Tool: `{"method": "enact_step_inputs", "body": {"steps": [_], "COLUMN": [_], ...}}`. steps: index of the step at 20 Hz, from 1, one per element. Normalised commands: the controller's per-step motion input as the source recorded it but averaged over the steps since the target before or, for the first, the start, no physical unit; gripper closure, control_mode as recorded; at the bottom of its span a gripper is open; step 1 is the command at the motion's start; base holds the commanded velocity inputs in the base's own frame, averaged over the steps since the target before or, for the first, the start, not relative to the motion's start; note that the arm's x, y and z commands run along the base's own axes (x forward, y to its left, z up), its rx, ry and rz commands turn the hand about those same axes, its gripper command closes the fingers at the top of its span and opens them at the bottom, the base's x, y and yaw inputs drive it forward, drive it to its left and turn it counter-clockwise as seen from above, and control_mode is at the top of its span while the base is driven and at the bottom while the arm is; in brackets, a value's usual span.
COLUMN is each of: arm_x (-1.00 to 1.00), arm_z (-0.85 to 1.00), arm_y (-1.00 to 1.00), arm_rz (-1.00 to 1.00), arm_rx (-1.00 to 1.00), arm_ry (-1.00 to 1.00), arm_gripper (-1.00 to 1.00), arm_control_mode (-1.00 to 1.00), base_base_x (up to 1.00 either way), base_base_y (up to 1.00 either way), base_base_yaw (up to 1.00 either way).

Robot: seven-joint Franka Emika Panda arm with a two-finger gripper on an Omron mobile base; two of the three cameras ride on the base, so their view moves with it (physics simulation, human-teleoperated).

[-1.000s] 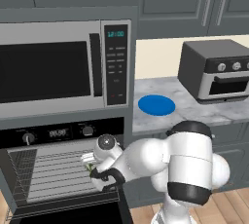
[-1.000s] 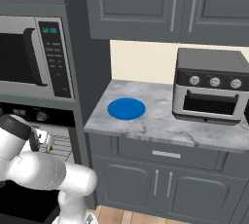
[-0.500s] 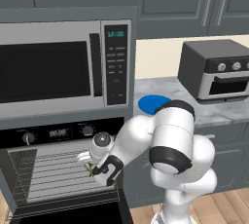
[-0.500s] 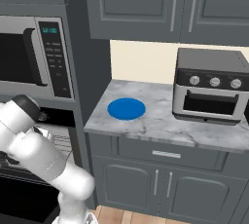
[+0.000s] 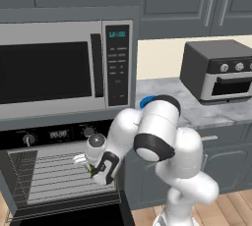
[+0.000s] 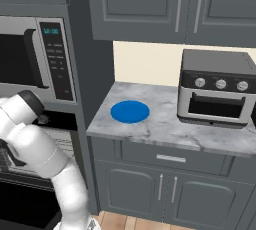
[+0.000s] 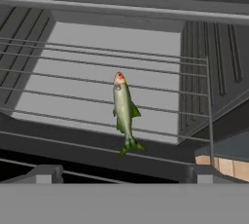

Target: Take the fish from the oven and place it on the plate on the counter.

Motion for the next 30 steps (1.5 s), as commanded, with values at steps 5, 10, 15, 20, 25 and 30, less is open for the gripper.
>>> {"method": "enact_step_inputs", "body": {"steps": [5,10,15,20,25,30], "arm_x": [-0.01,0.0,0.1,0.17,0.2,0.0], "arm_z": [-0.38,-0.35,-0.23,-0.1,-0.14,-0.04], "arm_y": [0.0,0.01,0.03,0.05,0.28,0.31], "arm_rz": [0.0,0.0,0.0,0.01,0.03,0.0], "arm_rx": [-0.01,0.0,0.0,0.0,0.0,0.0], "arm_ry": [0.0,0.0,0.0,0.0,0.0,0.0], "arm_gripper": [-1.0,-1.0,-1.0,-1.0,-1.0,-1.0], "arm_control_mode": [-1.0,-1.0,-1.0,-1.0,-1.0,-1.0], "base_base_x": [0.0,0.0,0.0,0.0,0.0,0.0], "base_base_y": [0.0,0.0,0.0,0.0,0.0,0.0], "base_base_yaw": [0.0,0.0,0.0,0.0,0.0,0.0]}}
